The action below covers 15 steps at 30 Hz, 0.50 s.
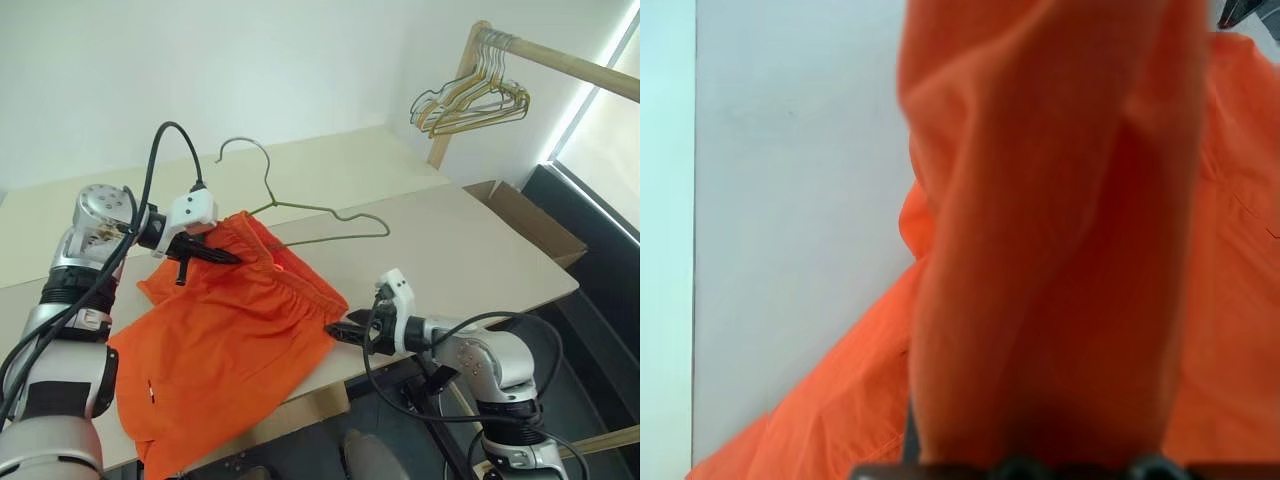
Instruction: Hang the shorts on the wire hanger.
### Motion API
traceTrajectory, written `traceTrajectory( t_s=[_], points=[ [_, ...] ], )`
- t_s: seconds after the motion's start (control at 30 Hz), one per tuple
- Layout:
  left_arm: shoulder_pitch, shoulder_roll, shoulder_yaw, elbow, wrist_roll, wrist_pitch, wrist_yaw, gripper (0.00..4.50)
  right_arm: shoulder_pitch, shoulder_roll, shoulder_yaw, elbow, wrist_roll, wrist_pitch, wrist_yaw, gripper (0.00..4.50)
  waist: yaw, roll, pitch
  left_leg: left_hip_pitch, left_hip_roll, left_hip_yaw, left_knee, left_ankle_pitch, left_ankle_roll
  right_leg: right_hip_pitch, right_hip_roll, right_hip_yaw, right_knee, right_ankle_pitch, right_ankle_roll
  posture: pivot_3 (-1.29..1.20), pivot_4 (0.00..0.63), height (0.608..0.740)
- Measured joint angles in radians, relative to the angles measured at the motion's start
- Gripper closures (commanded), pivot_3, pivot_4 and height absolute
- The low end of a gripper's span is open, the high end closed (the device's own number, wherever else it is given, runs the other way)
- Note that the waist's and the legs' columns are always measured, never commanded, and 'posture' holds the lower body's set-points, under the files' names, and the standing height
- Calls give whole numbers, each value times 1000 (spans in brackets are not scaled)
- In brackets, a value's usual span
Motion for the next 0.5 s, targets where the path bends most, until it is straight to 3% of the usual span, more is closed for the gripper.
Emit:
traceTrajectory(
  t_s=[0.1, 0.17, 0.5],
  points=[
    [0, 3, 0, -13, 0, -1, -2, 4500, -5, 14, 48, 34, 0, -32, 4, 27, 0, 0, 0, 1, 0, 0, 0, 0, 0, 0, 1, 0, 0, 0, 0, -253, 21, 740],
    [0, 6, 0, -16, 0, 0, -2, 4500, -14, 29, 63, 63, 0, -51, 1, 395, -2, 0, 0, 1, 1, 0, 0, 0, 0, 0, 1, 0, 0, 0, 0, -248, 19, 740],
    [47, 33, 5, -90, -20, 26, 1, 4500, -48, 49, 62, 140, 10, -121, 3, 3579, 4, 0, -1, 1, 1, -1, 0, 0, 0, 0, 1, 0, 1, 0, 0, -243, 2, 740]
  ],
)
